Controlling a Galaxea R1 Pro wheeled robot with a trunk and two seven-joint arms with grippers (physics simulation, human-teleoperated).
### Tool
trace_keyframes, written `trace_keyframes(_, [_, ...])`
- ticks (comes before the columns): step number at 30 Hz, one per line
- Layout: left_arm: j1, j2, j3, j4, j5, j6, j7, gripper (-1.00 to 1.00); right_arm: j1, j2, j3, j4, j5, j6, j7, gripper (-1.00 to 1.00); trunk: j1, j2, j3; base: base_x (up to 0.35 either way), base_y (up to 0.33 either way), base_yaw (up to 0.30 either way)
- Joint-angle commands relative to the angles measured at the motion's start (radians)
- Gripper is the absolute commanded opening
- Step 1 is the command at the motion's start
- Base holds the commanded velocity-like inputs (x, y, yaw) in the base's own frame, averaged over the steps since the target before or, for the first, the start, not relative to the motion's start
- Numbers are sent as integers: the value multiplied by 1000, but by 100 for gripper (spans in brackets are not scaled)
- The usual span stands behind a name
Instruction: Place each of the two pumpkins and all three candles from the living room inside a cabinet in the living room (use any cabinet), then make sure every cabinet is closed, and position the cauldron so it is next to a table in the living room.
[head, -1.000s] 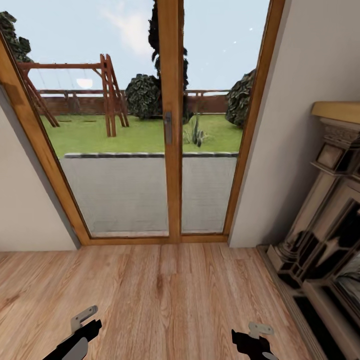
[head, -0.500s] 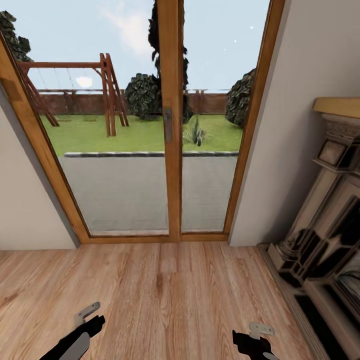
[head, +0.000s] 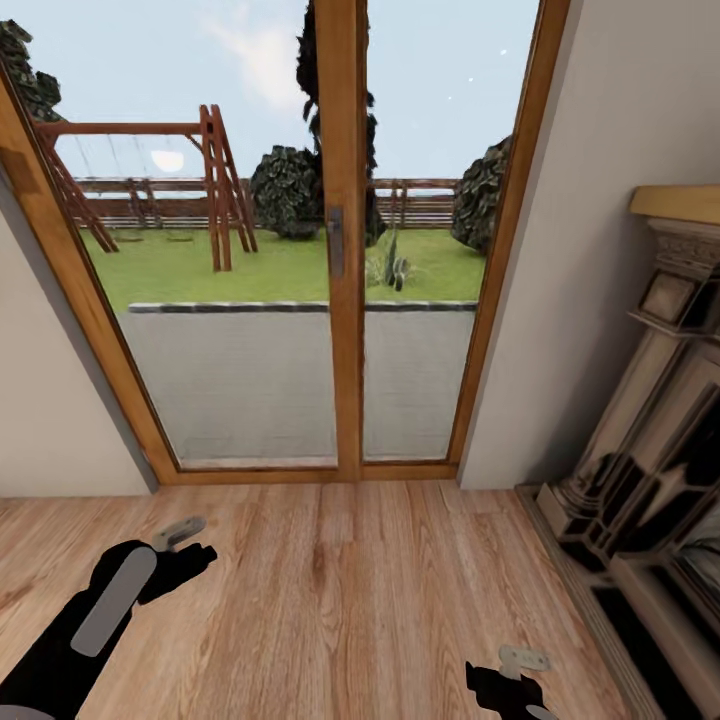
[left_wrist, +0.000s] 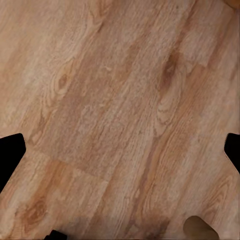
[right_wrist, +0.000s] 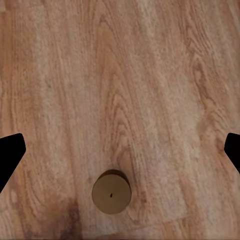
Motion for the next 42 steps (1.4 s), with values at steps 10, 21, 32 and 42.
trace_keyframes(10, [1, -16, 2, -42, 18, 27, 45, 100, -1, -1, 9, -1, -8, -2, -4, 100, 38, -71, -32, 0, 0, 0])
trace_keyframes(21, [1, -53, 1, -44, 18, 71, 45, 100, -1, 7, 5, -1, -13, 87, -9, 100, 81, -148, -67, 0, 0, 0])
trace_keyframes(32, [1, -79, -25, -46, 18, 72, 45, 100, -2, 37, 5, -1, -12, 193, -14, 100, 123, -225, -101, 0, 0, 0])
trace_keyframes(42, [1, -82, -27, -45, 20, 83, 45, 100, -2, 47, 6, 0, -9, 184, -14, 100, 161, -295, -133, 0, 0, 0])
